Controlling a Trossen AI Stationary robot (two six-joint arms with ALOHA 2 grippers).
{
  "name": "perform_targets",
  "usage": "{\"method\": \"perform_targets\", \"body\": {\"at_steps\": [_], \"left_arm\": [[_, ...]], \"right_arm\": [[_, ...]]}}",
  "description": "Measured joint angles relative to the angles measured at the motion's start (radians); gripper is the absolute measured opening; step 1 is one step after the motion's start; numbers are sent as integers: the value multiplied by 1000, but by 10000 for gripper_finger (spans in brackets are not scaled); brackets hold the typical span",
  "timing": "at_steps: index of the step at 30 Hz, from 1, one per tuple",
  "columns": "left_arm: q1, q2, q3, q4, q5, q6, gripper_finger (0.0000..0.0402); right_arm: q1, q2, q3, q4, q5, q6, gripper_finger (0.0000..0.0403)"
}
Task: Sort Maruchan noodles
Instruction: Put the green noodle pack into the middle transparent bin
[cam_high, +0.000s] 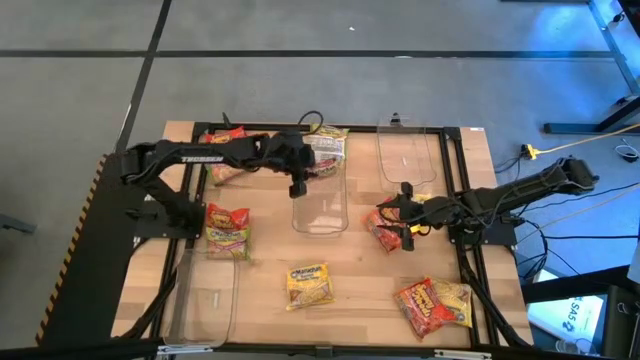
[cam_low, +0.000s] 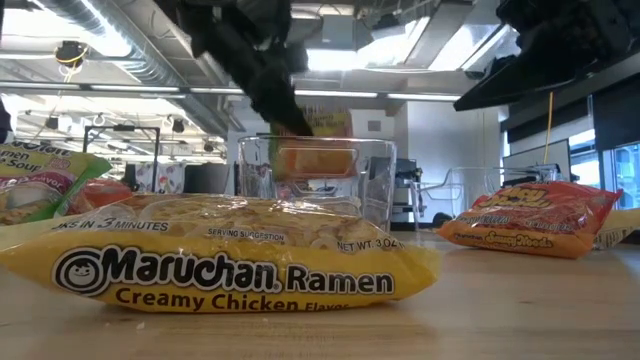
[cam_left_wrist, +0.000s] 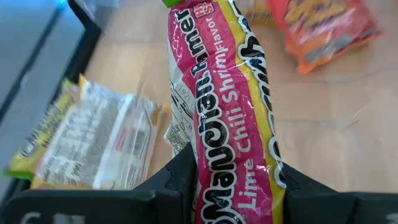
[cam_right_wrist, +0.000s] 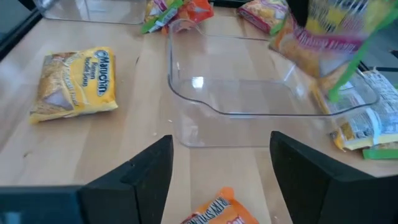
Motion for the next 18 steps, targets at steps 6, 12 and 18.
{"method": "perform_targets", "body": {"at_steps": [6,12,18], "left_arm": [[20,72,0,36,11,21,103],[20,142,0,61,13,27,104],[20,192,0,66,9,22,104]], "right_arm": [[0,0,-3,6,3,0,237],[0,0,-3,5,1,7,237],[0,0,-3,5,0,8,237]]}}
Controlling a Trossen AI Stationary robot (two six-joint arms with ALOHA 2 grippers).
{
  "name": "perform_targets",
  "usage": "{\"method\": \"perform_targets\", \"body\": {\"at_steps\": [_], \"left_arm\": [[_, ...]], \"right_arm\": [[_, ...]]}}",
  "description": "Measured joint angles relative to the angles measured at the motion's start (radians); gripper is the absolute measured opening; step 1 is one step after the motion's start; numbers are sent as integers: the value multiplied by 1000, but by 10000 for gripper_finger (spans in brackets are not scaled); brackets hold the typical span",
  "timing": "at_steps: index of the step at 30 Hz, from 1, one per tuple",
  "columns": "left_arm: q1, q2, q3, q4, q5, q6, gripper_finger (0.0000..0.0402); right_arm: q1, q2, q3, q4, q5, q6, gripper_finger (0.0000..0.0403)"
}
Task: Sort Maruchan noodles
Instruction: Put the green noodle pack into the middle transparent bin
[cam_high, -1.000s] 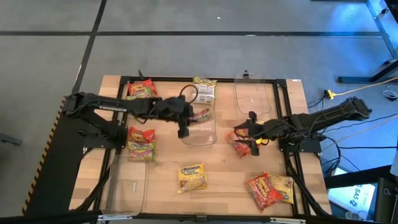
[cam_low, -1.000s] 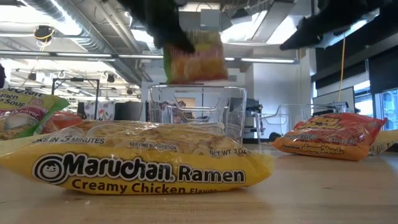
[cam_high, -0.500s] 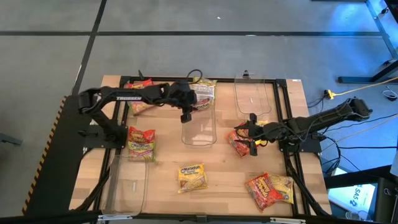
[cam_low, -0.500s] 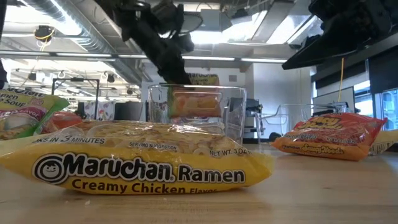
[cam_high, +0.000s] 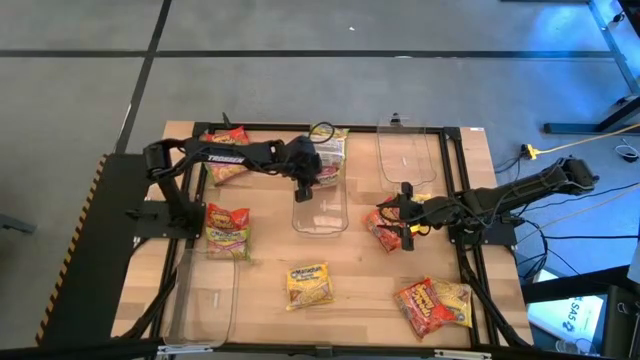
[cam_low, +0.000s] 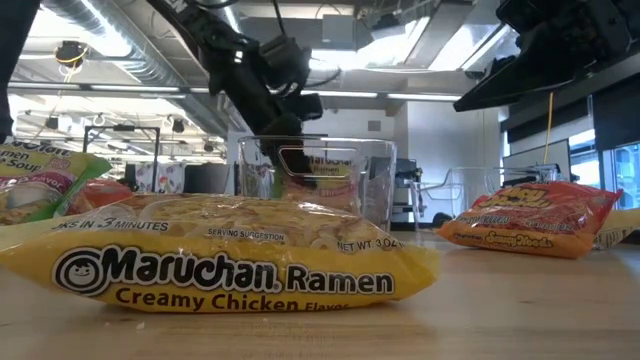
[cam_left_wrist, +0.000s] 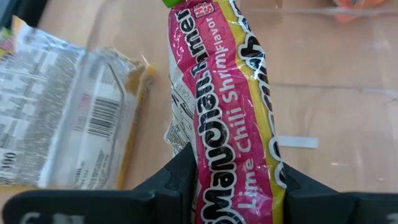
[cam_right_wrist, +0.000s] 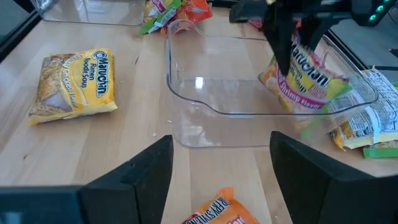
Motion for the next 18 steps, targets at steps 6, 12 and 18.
{"method": "perform_targets", "body": {"at_steps": [6,12,18], "left_arm": [[-2,17,0,16,-1,-4,122],[-1,9,0,21,-26,-23,160],[-1,6,17,-5,-42,-28,175]], "right_arm": [[0,0,0,-1,-1,19,237],[0,0,0,-4,-9,21,237],[0,0,0,-3,-9,21,237]]}}
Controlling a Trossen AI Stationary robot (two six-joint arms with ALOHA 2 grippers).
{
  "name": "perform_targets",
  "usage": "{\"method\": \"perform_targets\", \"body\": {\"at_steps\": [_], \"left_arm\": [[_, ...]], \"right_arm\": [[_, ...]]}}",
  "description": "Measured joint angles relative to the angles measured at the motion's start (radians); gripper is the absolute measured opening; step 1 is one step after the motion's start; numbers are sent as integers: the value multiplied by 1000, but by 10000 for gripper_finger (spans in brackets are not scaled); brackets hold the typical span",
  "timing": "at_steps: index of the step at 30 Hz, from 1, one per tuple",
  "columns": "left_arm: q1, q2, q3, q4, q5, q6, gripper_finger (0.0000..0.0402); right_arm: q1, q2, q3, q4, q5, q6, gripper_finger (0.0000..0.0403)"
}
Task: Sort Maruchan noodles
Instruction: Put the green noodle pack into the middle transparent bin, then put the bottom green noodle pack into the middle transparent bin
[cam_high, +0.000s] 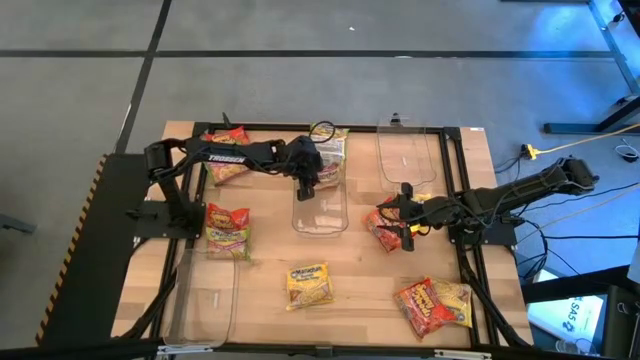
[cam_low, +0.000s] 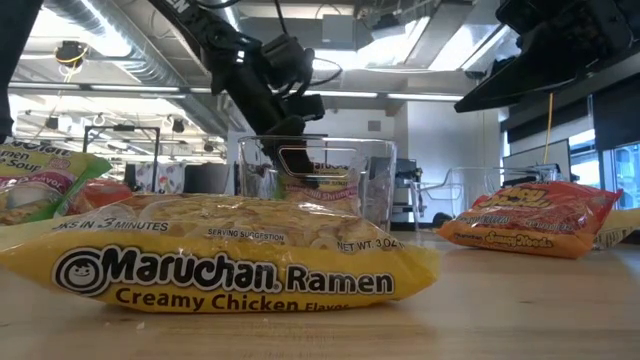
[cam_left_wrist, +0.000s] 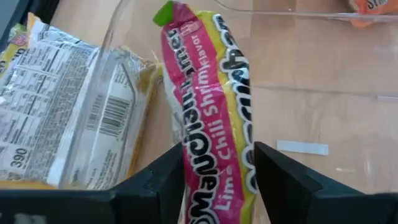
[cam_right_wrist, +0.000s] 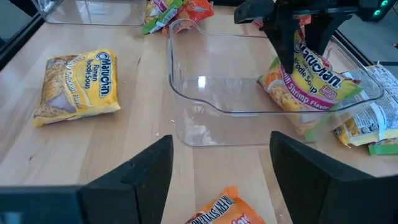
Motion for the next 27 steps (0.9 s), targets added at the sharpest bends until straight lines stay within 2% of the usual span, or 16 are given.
{"method": "perform_targets", "body": {"at_steps": [6,13,19,27], "left_arm": [[-2,-1,29,-54,-135,-3,175],[-31,-1,107,-151,-143,-27,176],[-90,-1,262,-371,-150,-102,176],[-245,-2,453,-759,-214,-281,173]], "right_arm": [[0,0,0,0,0,0,237],[0,0,0,0,0,0,237],[0,0,0,0,0,0,237],[0,0,0,0,-20,5,237]]}}
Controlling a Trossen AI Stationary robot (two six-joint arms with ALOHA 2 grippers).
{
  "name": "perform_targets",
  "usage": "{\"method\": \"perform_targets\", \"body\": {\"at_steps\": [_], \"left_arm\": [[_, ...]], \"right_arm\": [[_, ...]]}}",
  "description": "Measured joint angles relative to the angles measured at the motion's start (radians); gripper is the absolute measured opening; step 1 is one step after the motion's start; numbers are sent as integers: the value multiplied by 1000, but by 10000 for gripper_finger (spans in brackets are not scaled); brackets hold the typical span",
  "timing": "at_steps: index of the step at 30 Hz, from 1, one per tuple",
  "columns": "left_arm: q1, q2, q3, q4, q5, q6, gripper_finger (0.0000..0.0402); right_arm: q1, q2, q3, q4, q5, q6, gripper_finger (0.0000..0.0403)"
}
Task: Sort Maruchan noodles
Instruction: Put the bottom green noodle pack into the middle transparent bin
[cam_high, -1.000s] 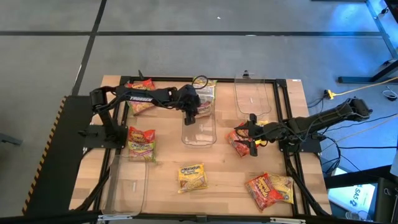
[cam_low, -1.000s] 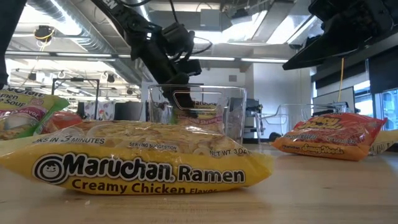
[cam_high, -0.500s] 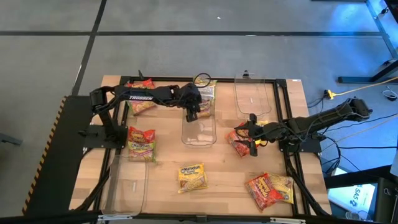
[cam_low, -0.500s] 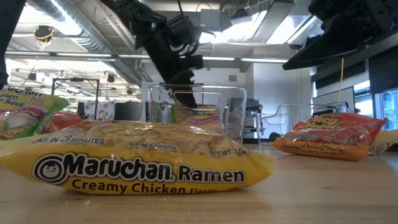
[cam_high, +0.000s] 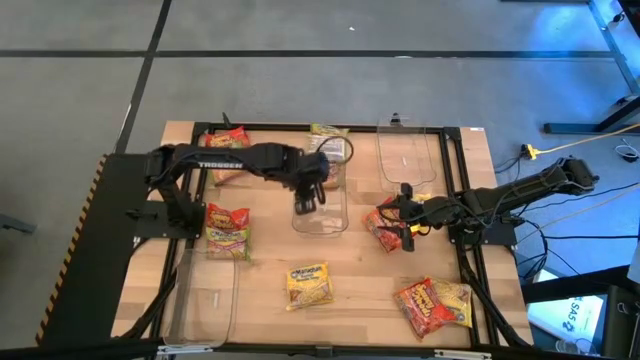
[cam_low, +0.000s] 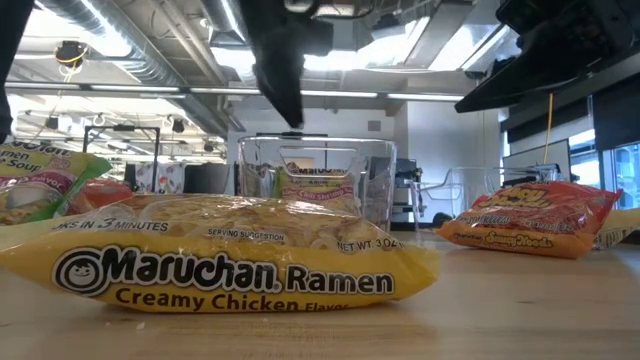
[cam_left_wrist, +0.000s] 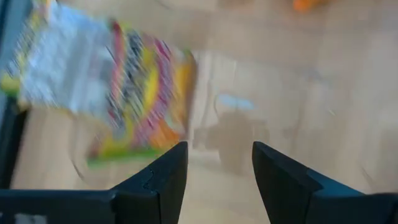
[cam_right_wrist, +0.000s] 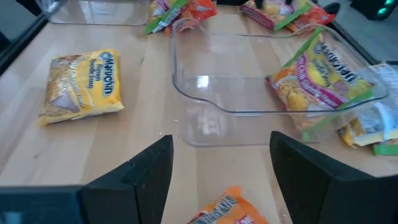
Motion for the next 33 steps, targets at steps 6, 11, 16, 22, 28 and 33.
{"method": "perform_targets", "body": {"at_steps": [6,11,16,22,28,33], "left_arm": [[-118,-52,-24,-226,12,-172,173],[-197,-227,-190,-232,19,-301,173],[-232,-505,-434,-184,18,-482,173],[-250,-744,-605,-156,24,-765,173],[-249,-805,-659,-129,12,-818,179],[-229,-782,-669,-130,67,-756,209]], "right_arm": [[1,0,0,0,-41,15,237],[1,0,0,0,-55,21,237],[1,0,0,4,-59,22,237],[1,1,0,1,-54,22,237],[0,1,0,2,-31,22,237],[0,1,0,1,-22,21,237]]}}
